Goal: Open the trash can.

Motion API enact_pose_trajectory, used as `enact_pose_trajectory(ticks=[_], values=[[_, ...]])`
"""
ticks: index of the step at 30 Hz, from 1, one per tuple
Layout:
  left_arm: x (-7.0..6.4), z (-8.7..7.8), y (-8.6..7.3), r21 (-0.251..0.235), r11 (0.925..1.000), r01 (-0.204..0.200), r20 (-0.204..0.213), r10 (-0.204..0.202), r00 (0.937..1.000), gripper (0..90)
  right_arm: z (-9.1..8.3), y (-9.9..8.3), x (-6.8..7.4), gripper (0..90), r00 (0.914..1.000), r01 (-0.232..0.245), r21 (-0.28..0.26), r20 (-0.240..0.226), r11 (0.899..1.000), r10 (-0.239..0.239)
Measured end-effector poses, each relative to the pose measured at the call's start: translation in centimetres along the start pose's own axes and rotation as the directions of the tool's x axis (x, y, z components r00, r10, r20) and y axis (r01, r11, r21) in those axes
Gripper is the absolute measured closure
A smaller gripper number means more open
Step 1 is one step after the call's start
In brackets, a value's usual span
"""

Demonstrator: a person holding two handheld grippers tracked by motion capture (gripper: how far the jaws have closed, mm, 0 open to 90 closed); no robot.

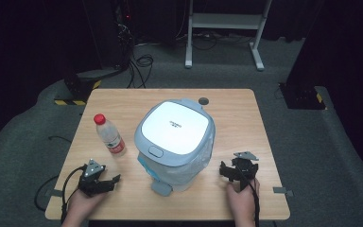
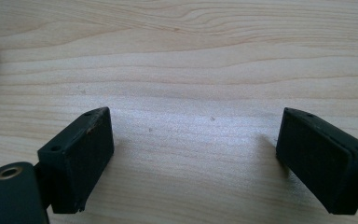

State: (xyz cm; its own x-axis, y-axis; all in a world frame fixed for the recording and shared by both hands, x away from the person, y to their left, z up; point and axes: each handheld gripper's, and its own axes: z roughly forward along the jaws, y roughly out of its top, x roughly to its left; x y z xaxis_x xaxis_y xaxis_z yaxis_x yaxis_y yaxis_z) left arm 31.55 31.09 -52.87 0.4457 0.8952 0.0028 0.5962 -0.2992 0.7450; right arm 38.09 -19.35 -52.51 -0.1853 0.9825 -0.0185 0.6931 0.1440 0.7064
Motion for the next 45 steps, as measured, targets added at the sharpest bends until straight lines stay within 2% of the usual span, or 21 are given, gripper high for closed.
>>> enact_pose_trajectory(ticks=[23, 25, 28, 30, 34, 39, 45], values=[[-0.1, 0.0, 0.0, -0.002, 0.9999, -0.012, 0.014, 0.012, 0.9998, 24.5, 0.1, 0.1, 0.0, 9.3, 0.9999, 0.008, 0.004, -0.013, 1.0, -0.008], [-0.1, 0.0, 0.0, -0.002, 0.9999, -0.011, 0.014, 0.011, 0.9998, 24.4, 0.0, 0.1, -0.1, 14.9, 0.9998, 0.014, -0.004, -0.015, 1.0, -0.014], [-0.1, 0.1, 0.1, -0.005, 1.0, -0.006, 0.014, 0.006, 0.9999, 24.4, -0.4, -0.3, -0.1, 35.0, 0.9995, 0.025, -0.038, -0.018, 0.999, -0.025], [-0.1, 0.1, 0.1, -0.003, 1.0, -0.004, 0.012, 0.004, 0.9999, 24.6, -0.6, -0.4, -0.1, 41.1, 0.9995, 0.023, -0.044, -0.02, 0.999, -0.024], [-0.1, 0.1, 0.1, -0.006, 1.0, 0.002, 0.003, -0.002, 1.0, 26.6, -0.9, -0.5, 0.0, 51.4, 0.998, 0.033, -0.043, -0.052, 0.999, -0.035], [-0.2, -0.1, 0.0, -0.014, 0.9999, -0.001, -0.002, 0.001, 1.0, 32.9, -1.3, -0.7, 0.6, 53.0, 0.9909, 0.061, -0.043, -0.117, 0.997, -0.066], [-0.2, -0.1, 0.0, -0.019, 0.9997, -0.014, 0.02, 0.014, 0.9997, 38.1, -1.9, -1.0, 2.5, 53.2, 0.9789, 0.116, -0.035, -0.166, 0.993, -0.12]])
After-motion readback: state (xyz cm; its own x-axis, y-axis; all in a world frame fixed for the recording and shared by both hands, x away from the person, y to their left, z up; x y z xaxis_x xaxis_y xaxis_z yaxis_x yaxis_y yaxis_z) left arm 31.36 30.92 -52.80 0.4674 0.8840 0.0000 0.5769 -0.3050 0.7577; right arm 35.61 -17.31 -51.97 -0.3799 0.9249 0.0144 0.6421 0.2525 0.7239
